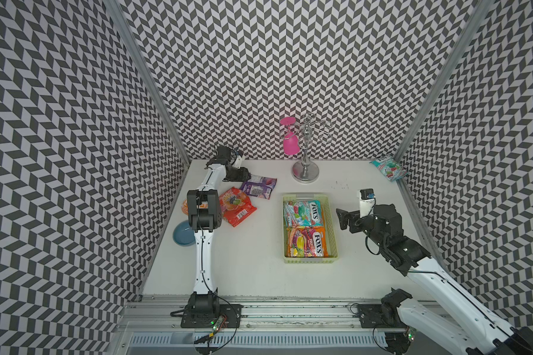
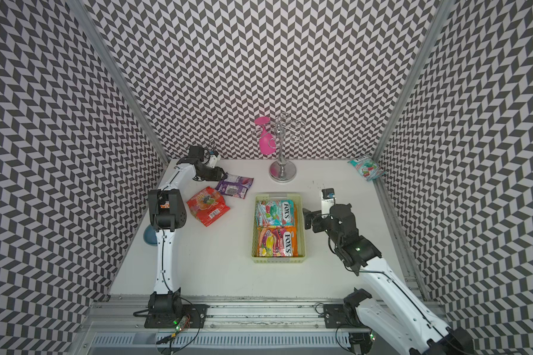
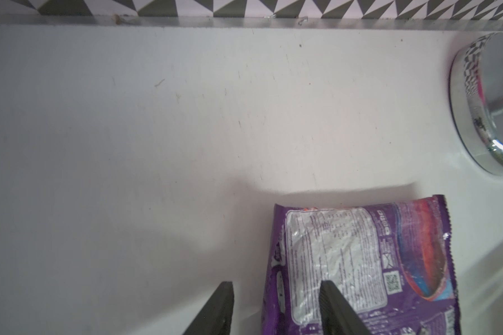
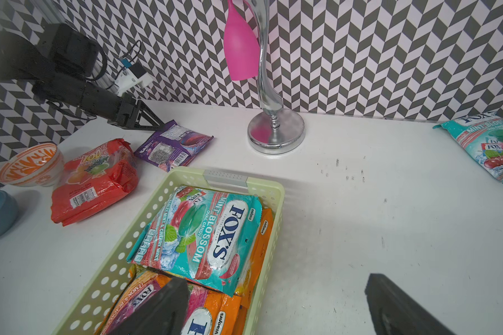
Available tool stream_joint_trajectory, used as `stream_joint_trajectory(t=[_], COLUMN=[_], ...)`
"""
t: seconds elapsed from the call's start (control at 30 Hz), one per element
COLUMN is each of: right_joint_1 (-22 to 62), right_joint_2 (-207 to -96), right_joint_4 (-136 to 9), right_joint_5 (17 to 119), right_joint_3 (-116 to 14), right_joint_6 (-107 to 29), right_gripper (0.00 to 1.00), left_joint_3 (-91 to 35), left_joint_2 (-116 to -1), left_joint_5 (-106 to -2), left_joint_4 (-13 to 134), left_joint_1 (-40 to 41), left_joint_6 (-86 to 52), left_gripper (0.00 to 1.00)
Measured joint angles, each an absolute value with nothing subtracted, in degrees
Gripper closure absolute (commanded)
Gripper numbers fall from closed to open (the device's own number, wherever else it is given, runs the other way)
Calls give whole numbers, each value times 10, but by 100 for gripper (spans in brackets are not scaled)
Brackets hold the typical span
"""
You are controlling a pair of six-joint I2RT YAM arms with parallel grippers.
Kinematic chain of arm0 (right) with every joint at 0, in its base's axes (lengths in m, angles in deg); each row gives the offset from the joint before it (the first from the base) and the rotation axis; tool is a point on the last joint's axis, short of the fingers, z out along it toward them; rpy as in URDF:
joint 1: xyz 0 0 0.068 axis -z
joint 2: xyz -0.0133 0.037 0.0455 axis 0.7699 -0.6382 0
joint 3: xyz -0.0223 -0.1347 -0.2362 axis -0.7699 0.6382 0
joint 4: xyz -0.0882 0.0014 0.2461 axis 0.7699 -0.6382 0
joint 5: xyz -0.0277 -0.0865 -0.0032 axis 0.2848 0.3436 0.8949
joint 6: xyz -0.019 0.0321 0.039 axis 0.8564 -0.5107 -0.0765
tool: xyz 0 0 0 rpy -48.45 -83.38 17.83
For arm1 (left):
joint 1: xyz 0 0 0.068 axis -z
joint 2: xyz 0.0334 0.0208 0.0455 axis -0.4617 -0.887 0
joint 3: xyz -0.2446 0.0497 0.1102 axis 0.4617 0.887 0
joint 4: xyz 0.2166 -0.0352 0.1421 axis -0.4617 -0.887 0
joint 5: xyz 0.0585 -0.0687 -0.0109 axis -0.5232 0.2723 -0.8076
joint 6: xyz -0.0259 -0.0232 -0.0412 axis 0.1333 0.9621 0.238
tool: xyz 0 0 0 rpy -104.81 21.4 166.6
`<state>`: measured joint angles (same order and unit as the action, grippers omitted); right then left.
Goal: Put the candies in the basket
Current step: Pick up the candy at the center of the board.
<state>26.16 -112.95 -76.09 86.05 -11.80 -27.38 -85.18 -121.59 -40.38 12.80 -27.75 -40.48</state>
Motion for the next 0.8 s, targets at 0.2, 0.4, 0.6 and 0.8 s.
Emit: stream_joint_trajectory(t=[0.2,0.4,0.6,0.8], right_joint_1=[262,262,262,262], right_joint_2=[-1129,-1129,-1129,-1132], right_joint_4=[-757,-757,-756,-750], right_joint_5=[854,843,829,799], right_joint_3=[-115,-114,-114,-114], right_joint_6=[-274,-274,-272,-267], right_gripper=[1,1,1,4], left_joint_3=[-861,-862,-861,-842], left_joint_2=[-1230,-1230,-1217,-1127], left_joint_5=[-380,-361,-347,-342], left_joint_4=[124,124,120,112], left_joint_1=[-278,-279,-279,-264], left_joint_6=[-401,-401,-401,-421], left_gripper=[78,100,100,100])
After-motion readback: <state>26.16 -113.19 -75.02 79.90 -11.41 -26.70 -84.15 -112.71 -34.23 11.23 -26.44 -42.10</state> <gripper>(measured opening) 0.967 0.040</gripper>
